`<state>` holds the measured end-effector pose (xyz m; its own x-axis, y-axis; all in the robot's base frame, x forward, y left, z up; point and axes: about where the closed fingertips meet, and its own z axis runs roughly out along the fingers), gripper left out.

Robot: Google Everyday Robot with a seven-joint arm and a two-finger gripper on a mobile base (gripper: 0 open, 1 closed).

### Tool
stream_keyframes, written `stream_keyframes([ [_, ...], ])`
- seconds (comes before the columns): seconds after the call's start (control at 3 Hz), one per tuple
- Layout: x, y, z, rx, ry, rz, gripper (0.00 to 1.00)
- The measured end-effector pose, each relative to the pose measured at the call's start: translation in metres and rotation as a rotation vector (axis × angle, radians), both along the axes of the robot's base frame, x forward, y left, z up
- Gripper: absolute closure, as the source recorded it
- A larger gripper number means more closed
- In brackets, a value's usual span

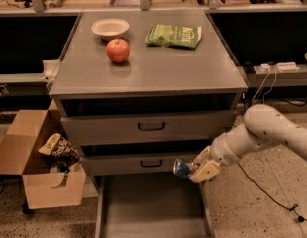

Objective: Place redbull can into bottom drawer

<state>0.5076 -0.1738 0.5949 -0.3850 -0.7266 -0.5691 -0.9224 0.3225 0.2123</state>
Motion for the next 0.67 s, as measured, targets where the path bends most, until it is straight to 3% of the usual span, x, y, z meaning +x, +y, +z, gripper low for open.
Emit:
stream_keyframes([
  [0.67,-0.012,0.001,-0.039,0.016,0.063,-0.005,1.00],
])
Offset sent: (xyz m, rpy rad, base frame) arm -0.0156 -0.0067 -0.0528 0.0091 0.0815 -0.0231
